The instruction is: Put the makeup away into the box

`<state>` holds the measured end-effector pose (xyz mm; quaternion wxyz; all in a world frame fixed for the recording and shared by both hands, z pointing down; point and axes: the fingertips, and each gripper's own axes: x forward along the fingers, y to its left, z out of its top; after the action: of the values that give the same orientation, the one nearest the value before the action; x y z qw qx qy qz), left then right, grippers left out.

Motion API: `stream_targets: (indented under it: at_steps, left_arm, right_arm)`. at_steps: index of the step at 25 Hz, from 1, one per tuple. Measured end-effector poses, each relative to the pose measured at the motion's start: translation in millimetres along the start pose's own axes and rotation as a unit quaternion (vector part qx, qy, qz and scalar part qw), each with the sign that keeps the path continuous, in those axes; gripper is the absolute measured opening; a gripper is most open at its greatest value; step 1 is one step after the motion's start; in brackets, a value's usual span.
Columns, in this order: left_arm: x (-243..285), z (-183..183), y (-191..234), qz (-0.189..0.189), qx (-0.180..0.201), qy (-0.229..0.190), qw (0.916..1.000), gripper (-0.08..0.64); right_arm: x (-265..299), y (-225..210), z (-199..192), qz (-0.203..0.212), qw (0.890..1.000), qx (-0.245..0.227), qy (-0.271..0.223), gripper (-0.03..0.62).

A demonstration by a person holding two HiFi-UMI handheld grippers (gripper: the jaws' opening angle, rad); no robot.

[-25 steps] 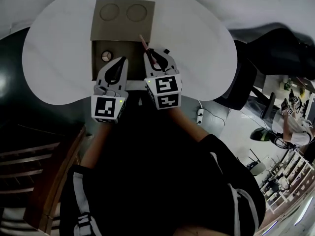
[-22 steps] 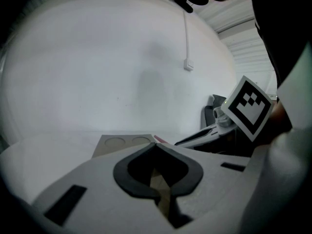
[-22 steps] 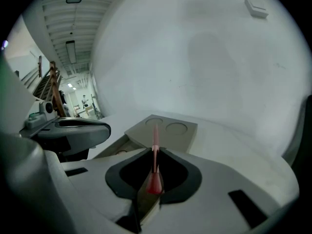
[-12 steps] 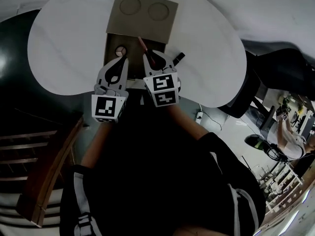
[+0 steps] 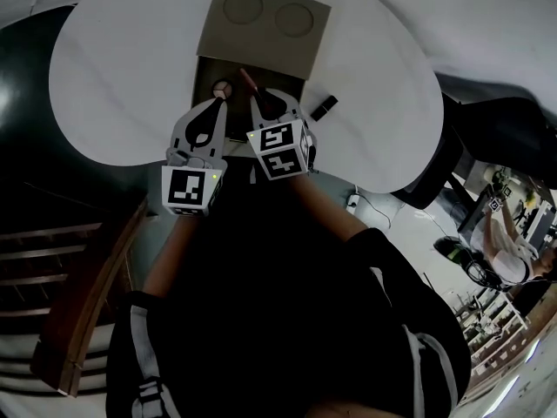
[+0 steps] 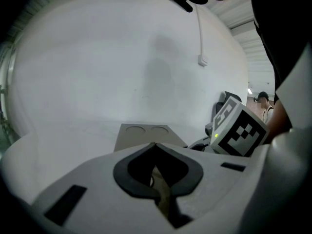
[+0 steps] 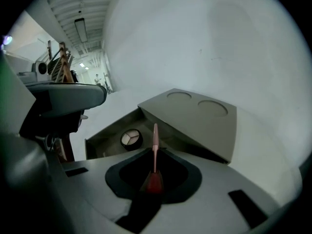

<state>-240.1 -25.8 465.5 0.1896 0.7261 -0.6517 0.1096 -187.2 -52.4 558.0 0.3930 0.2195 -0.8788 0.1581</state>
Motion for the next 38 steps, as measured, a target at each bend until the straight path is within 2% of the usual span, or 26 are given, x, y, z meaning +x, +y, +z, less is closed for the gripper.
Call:
stream_targets:
  at_steps: [5, 6, 8, 12, 15, 19, 22, 31, 38]
  left_arm:
    - [2, -1, 2, -0.002, -0.004, 0.002, 1.0000, 0.003]
    - [2, -1, 2, -0.003, -0.004, 0.003, 1.0000, 0.003]
    - [3, -2, 1, -0.004, 0.000, 0.004, 1.0000, 0.003]
    - [3, -1, -3, -0.006, 0.000, 0.001, 1.0000, 0.003]
    - [5, 2, -12, -0.016, 0.006, -0.002, 0.9999, 0.003]
    - [7, 9, -25, -0.027, 0.017, -0.009, 0.9994, 0.003]
    - [5, 13, -35, -0.027, 0.014, 0.008, 0.9995, 0.003]
    - [2, 47, -77, -0.058, 0.038, -0.026, 0.9973, 0.003]
    - [10, 66, -110, -0.086, 0.059, -0.048, 0.9934, 0.003]
  right_arm:
    - [11, 9, 0, 0.022, 0.999, 0.004, 0.024, 0.066]
    - [12, 11, -1, 0.030, 0.999, 0.007, 0.026, 0.079]
    - [11, 14, -1, 0.040, 0.999, 0.012, 0.027, 0.153]
    - [2, 10, 2, 0.035, 0.999, 0.017, 0.012, 0.155]
    - [-9, 4, 7, 0.024, 0.999, 0.021, -0.013, 0.152]
    - [-33, -6, 21, 0.007, 0.998, 0.030, -0.058, 0.086]
    - [-58, -18, 33, -0.015, 0.994, 0.036, -0.100, 0.037]
    - [-139, -44, 50, -0.073, 0.977, 0.037, -0.197, 0.025]
    - [-187, -67, 42, -0.117, 0.965, 0.039, -0.231, 0.025]
